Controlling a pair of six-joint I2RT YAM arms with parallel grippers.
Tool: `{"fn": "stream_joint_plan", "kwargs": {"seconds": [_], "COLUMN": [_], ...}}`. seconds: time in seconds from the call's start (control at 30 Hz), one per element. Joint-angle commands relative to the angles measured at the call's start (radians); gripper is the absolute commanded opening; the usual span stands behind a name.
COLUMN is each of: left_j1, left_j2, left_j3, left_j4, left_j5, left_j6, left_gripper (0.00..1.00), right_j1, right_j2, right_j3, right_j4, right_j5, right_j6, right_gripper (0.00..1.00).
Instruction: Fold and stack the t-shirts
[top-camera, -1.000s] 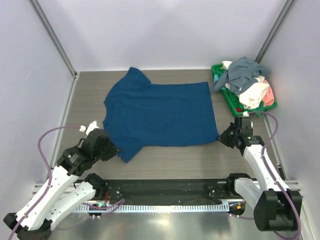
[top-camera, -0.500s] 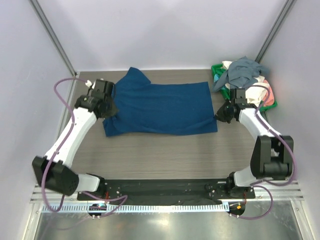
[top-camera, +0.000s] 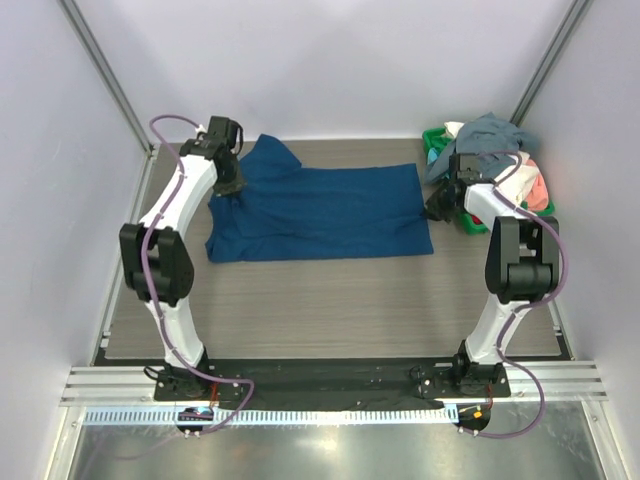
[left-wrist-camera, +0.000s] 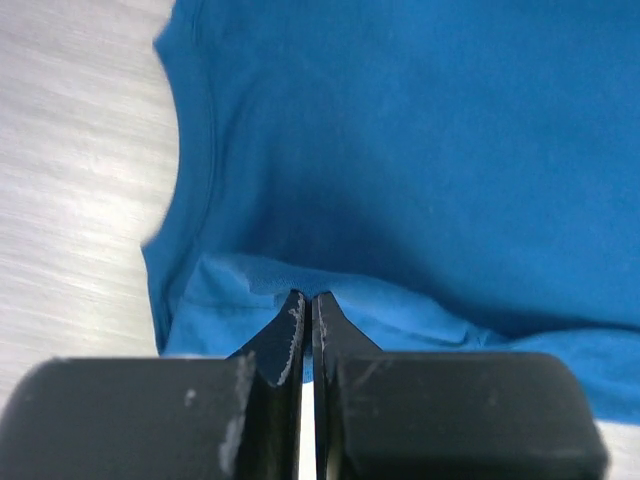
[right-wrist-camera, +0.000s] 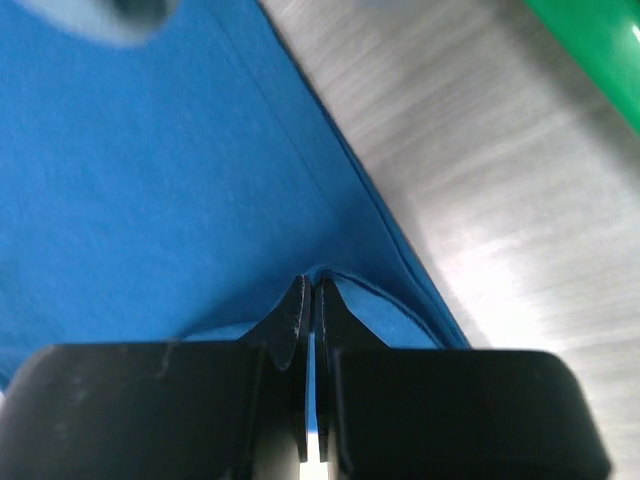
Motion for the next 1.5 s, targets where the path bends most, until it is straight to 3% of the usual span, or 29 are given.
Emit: {"fn": "stream_joint_plan", "kwargs": {"seconds": [0.0, 0.07, 0.13, 0.17, 0.2, 0.27, 0.37, 0.53, 0.57, 0.73, 0.93, 1.2, 1.4, 1.47], "left_j1": [0.022, 0.034, 0.044, 0.047, 0.045, 0.045, 0.045, 0.050, 0.054, 0.071, 0.097, 0.130, 0.142, 0.145], "left_j2": [0.098, 0.210, 0.275, 0.302, 0.307, 0.295, 0.202, -0.126, -0.171, -0.410, -0.402, -0.314, -0.282, -0.270], "left_j3": [0.170, 0.309, 0.406, 0.438, 0.470, 0.472, 0.361, -0.116, -0.281, -0.708, -0.836, -0.878, -0.898, -0.895], "left_j4": [-0.030, -0.075, -0.145, -0.156, -0.155, -0.156, -0.153, 0.049, 0.086, 0.331, 0.451, 0.564, 0.612, 0.632], "left_j5": [0.016, 0.016, 0.031, 0.074, 0.094, 0.110, 0.085, 0.067, 0.073, 0.114, 0.108, 0.073, 0.022, 0.014], "left_j6": [0.080, 0.095, 0.105, 0.106, 0.111, 0.097, 0.060, -0.062, -0.111, -0.240, -0.285, -0.308, -0.319, -0.316], "left_gripper": [0.00, 0.07, 0.17, 0.36, 0.48, 0.72, 0.80, 0.78, 0.78, 0.81, 0.80, 0.78, 0.67, 0.58], "right_j1": [-0.004, -0.003, -0.004, -0.006, -0.006, -0.006, -0.009, -0.009, -0.009, -0.011, -0.018, -0.018, -0.018, -0.018], "right_j2": [0.064, 0.086, 0.115, 0.118, 0.117, 0.097, 0.031, -0.138, -0.167, -0.272, -0.224, -0.157, -0.144, -0.143], "right_j3": [0.087, 0.110, 0.141, 0.147, 0.150, 0.145, 0.098, -0.124, -0.161, -0.347, -0.405, -0.387, -0.405, -0.411], "right_j4": [0.030, 0.029, 0.027, 0.021, 0.017, 0.009, -0.002, 0.040, 0.059, 0.107, 0.168, 0.211, 0.236, 0.250], "right_j5": [0.011, 0.005, 0.002, 0.011, 0.017, 0.031, 0.043, 0.053, 0.044, 0.014, -0.021, -0.038, -0.059, -0.072], "right_j6": [0.030, 0.026, 0.018, 0.015, 0.013, 0.003, -0.008, -0.007, -0.008, -0.017, -0.020, -0.010, -0.014, -0.017], "right_gripper": [0.01, 0.01, 0.18, 0.36, 0.74, 0.94, 0.97, 0.97, 0.96, 0.93, 0.84, 0.63, 0.30, 0.15]}}
